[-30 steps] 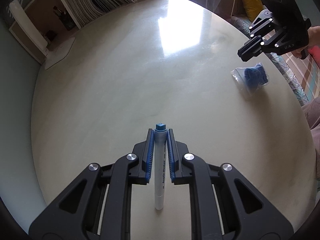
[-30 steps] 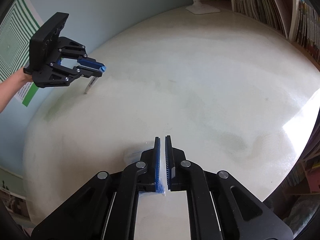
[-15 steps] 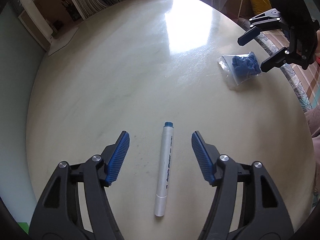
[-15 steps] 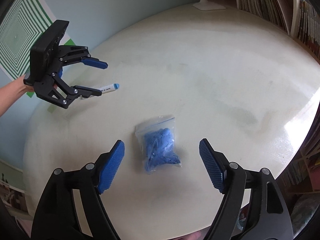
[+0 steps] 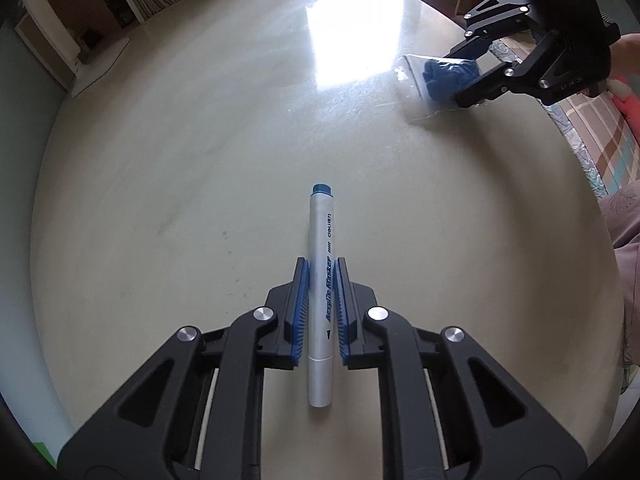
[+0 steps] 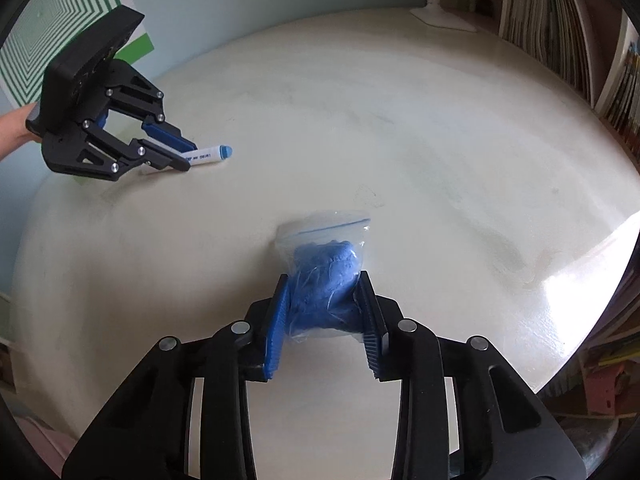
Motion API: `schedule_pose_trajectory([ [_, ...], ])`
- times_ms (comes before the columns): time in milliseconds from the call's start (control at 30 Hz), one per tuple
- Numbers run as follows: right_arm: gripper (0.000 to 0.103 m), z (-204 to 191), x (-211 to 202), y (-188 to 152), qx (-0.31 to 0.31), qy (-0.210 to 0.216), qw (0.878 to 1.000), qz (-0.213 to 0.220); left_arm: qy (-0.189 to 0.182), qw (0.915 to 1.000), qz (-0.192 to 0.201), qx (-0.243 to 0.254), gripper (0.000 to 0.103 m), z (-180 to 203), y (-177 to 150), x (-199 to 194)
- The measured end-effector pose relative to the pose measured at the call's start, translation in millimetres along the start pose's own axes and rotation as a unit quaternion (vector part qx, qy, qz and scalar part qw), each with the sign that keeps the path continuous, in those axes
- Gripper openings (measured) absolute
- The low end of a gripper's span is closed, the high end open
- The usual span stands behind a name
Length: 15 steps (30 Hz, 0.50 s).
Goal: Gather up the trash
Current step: 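Carry the marker with the left tool while the right tool carries the bag to the wastebasket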
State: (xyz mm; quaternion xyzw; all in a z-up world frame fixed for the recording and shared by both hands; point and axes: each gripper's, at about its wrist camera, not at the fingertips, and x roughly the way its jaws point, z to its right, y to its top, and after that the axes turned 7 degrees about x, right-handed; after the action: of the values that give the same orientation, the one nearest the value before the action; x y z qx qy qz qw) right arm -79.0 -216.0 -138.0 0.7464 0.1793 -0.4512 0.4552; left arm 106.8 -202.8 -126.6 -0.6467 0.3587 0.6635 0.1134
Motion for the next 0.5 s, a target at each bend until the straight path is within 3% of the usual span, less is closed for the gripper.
schedule_pose_trajectory([
  [267, 0.034, 27.9, -24.0, 13.4, 0.036, 0.009, 0.999, 0.029, 0.02, 0.9995, 0.023, 0.002, 0.011, -7.2, 32.2, -17.8],
  [500, 0.034, 63.2, -57.4, 1.5, 0.078, -0.004, 0.995, 0.061, 0.037, 0.9984, 0.032, 0.027, 0.011, 12.5, 66.9, -24.4],
])
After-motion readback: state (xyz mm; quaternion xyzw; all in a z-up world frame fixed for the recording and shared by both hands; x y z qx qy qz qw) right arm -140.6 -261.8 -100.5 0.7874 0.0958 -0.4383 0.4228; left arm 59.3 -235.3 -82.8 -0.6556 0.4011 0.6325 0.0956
